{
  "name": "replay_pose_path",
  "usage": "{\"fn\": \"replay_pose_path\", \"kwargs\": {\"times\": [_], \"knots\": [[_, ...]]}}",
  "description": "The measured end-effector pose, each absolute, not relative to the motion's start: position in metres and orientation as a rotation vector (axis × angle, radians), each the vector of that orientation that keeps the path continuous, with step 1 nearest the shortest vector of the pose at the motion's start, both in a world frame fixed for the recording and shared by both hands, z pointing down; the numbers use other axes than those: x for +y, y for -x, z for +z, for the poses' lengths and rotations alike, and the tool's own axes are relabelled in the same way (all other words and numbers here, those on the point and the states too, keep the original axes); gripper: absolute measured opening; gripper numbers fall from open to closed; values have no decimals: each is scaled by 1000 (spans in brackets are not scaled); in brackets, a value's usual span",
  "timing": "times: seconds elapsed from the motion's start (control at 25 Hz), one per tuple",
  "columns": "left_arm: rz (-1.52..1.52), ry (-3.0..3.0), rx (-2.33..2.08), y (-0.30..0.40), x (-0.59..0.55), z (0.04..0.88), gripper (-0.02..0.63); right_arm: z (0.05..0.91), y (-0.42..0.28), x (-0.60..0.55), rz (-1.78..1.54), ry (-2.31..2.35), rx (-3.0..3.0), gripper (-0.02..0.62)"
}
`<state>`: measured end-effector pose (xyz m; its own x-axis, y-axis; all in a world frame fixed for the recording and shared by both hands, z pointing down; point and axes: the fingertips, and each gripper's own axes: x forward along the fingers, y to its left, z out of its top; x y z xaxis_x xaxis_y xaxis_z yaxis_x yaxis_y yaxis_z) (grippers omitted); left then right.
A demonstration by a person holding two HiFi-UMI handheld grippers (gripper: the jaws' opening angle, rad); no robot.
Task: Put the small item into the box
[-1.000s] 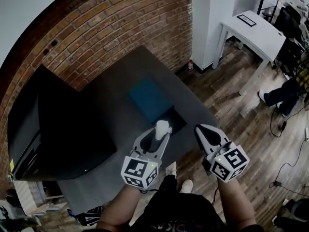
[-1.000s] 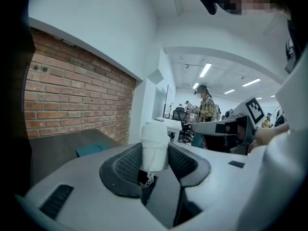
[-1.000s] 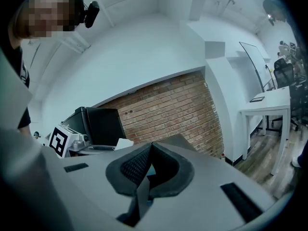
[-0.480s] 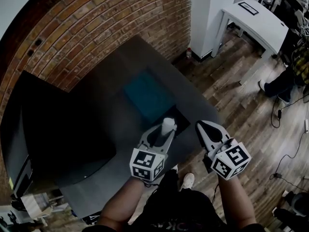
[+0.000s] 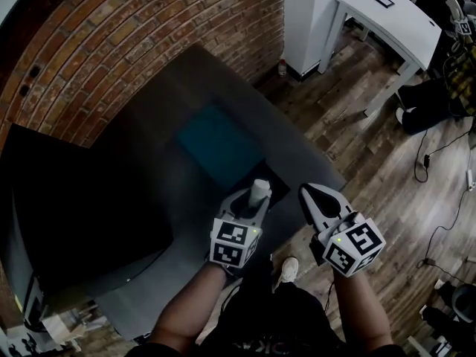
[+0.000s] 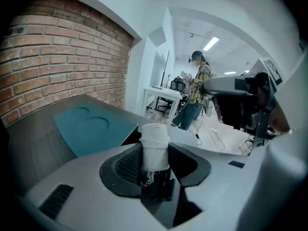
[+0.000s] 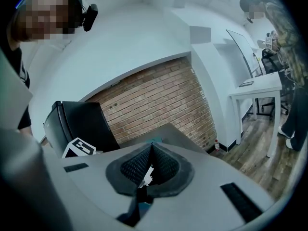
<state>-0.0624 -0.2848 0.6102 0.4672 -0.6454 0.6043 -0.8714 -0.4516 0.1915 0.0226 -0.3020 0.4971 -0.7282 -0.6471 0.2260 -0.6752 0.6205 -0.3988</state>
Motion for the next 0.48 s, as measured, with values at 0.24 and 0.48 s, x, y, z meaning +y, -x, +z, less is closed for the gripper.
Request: {"fn": "replay_pose_path", "kwargs": {"times": [0.24, 0.48], "knots": [[762, -2182, -1192, 58, -288, 640, 190, 509, -21, -306, 746, -1142, -2755, 17], [893, -2137, -1154, 57, -292, 656, 190, 514, -22, -313, 771, -1158, -2744, 18]]}}
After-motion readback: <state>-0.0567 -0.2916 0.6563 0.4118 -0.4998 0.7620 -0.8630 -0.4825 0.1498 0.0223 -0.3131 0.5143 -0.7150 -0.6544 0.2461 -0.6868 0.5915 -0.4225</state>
